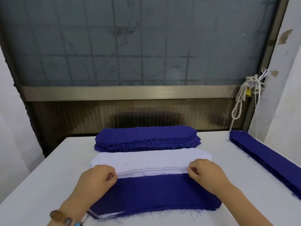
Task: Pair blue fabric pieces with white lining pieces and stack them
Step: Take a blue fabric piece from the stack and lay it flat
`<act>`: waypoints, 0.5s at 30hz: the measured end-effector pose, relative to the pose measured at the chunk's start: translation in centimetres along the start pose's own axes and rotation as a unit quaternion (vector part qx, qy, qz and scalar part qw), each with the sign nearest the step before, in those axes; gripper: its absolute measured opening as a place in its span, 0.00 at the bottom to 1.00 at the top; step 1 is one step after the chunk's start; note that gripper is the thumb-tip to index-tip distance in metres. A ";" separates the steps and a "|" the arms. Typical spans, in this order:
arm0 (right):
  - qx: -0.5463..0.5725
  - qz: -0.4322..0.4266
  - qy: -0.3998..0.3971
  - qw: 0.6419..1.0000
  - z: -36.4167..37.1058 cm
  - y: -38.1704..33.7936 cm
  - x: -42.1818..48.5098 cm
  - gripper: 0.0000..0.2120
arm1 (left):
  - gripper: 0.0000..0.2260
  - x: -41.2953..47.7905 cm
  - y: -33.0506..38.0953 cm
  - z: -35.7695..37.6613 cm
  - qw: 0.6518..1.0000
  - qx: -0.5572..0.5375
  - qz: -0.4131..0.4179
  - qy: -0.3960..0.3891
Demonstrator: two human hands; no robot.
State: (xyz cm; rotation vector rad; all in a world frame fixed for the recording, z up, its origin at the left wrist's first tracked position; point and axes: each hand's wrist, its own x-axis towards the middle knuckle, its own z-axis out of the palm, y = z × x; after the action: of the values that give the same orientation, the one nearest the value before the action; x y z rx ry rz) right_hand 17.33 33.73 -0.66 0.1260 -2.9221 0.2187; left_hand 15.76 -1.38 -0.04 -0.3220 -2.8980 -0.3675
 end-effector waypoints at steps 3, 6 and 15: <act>0.078 -0.015 0.040 0.996 0.5 -1.6 2.5 0.14 | 0.07 2.6 1.1 0.3 0.997 -0.040 -0.002 0.064; 0.124 -0.041 0.104 0.986 1.2 -3.2 5.3 0.09 | 0.09 5.6 1.8 1.3 0.989 -0.082 0.013 0.121; 0.093 -0.127 0.035 0.987 3.7 -6.4 13.2 0.24 | 0.16 13.9 2.3 3.9 0.991 -0.072 0.024 0.108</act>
State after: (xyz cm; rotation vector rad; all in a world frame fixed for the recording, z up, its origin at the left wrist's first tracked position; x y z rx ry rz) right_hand 4.35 25.90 -0.50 0.5056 -2.7752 0.4418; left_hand 2.39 4.50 -0.13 -0.3510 -2.6542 -0.5681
